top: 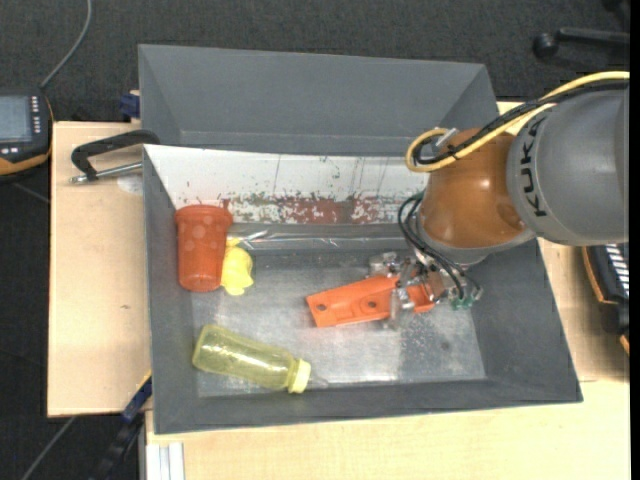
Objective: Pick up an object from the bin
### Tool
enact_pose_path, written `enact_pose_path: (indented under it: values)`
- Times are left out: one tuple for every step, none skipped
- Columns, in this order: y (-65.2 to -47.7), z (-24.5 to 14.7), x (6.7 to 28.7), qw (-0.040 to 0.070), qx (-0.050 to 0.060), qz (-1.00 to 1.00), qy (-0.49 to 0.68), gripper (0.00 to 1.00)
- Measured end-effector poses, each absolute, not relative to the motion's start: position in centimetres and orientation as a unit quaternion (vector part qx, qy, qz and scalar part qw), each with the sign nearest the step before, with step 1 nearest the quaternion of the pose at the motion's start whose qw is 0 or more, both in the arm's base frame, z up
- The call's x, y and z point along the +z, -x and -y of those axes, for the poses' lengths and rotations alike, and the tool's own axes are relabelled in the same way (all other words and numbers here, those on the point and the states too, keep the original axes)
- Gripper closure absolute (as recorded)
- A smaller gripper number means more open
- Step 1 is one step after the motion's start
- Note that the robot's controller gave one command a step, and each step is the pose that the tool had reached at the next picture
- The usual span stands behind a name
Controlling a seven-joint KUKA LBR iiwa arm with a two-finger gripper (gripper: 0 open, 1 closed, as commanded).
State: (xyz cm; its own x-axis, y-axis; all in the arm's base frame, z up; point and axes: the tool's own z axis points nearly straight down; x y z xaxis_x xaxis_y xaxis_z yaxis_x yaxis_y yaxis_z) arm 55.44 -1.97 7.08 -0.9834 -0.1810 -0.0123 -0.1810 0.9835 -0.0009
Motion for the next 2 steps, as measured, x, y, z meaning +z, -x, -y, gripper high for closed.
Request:
enact_pose_path:
  values:
    - [-55.44, 1.97, 7.08, 0.006, 0.0, -0.996, 0.091, 1.0]
    - [-55.44, 1.97, 7.08, 0.006, 0.0, -0.996, 0.091, 1.0]
